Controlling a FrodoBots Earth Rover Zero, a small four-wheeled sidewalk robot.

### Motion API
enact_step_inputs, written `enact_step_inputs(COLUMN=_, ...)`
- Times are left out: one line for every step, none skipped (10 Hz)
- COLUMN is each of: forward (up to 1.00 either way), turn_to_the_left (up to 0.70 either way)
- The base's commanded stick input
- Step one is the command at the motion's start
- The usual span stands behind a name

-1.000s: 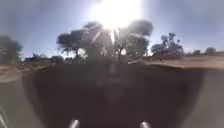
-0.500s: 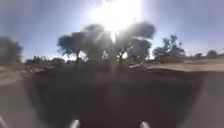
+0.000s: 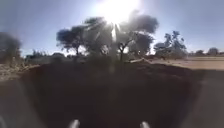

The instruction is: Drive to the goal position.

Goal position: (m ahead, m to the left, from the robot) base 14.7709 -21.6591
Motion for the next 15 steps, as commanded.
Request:
enact_step_inputs(forward=0.70, turn_to_the_left=0.00)
enact_step_inputs(forward=0.70, turn_to_the_left=0.00)
enact_step_inputs(forward=0.70, turn_to_the_left=0.00)
enact_step_inputs(forward=0.70, turn_to_the_left=0.00)
enact_step_inputs(forward=0.70, turn_to_the_left=0.00)
enact_step_inputs(forward=0.70, turn_to_the_left=0.00)
enact_step_inputs(forward=0.70, turn_to_the_left=0.00)
enact_step_inputs(forward=0.70, turn_to_the_left=0.00)
enact_step_inputs(forward=0.70, turn_to_the_left=-0.11)
enact_step_inputs(forward=0.70, turn_to_the_left=-0.27)
enact_step_inputs(forward=0.70, turn_to_the_left=-0.27)
enact_step_inputs(forward=0.70, turn_to_the_left=-0.27)
enact_step_inputs(forward=0.70, turn_to_the_left=-0.27)
enact_step_inputs(forward=0.70, turn_to_the_left=-0.27)
enact_step_inputs(forward=0.70, turn_to_the_left=-0.27)
